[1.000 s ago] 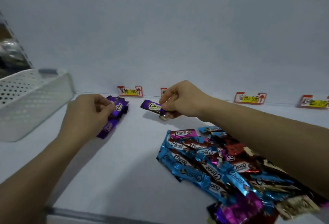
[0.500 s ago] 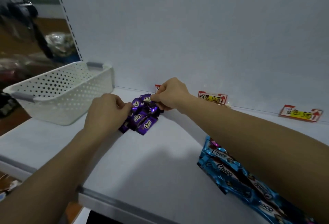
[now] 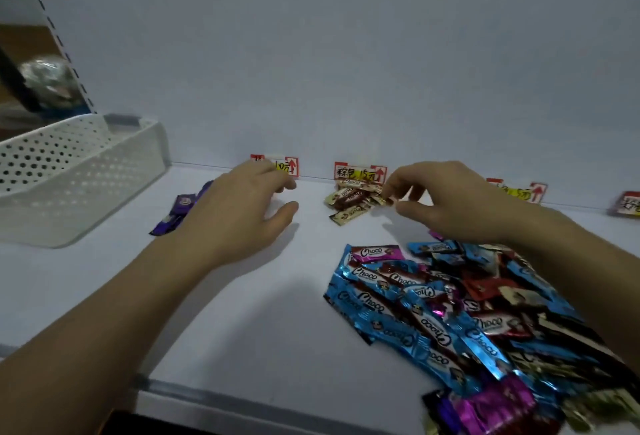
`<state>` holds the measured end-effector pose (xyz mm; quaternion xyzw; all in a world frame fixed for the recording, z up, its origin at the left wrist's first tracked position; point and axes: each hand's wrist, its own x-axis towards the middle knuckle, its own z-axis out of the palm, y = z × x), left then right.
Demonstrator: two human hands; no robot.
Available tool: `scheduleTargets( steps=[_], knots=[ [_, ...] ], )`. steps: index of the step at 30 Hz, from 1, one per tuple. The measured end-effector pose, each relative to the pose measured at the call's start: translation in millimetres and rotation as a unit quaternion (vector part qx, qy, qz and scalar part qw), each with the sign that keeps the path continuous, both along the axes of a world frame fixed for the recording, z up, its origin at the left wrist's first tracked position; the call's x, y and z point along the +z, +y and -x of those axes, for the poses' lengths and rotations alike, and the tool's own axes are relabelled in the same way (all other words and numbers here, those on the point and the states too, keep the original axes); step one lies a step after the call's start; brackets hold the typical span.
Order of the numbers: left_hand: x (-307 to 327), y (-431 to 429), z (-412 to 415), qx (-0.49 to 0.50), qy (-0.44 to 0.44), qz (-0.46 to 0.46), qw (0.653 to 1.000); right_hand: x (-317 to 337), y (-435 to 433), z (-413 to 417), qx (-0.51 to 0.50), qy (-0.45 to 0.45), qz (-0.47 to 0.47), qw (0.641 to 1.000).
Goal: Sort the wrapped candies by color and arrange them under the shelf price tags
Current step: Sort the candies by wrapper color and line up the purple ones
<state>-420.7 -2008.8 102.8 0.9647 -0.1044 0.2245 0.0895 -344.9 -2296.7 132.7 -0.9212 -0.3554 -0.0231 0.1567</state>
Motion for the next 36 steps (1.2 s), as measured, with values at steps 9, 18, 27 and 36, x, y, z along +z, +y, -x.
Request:
scheduleTargets(
  steps=[9, 18, 27, 36],
  knots=[
    [7, -88, -33, -0.114, 0.154, -0.027, 0.981, -12, -100, 7, -0.057, 0.057, -0.046, 0.996],
    [3, -148, -30, -0.218, 0.177, -0.024, 0.959, 15, -134, 28, 0.032, 0.238, 0.052, 0.969],
    [1, -193, -17, -0.385, 0.065, 0.071, 0.918, 6, -137, 25, -0.005, 0.221, 0.080, 0.972],
    [-7, -248, -13, -0.385, 0.148, -0.063, 0.909, 3, -156, 11, -0.056, 0.201, -0.069, 0.976]
  ],
)
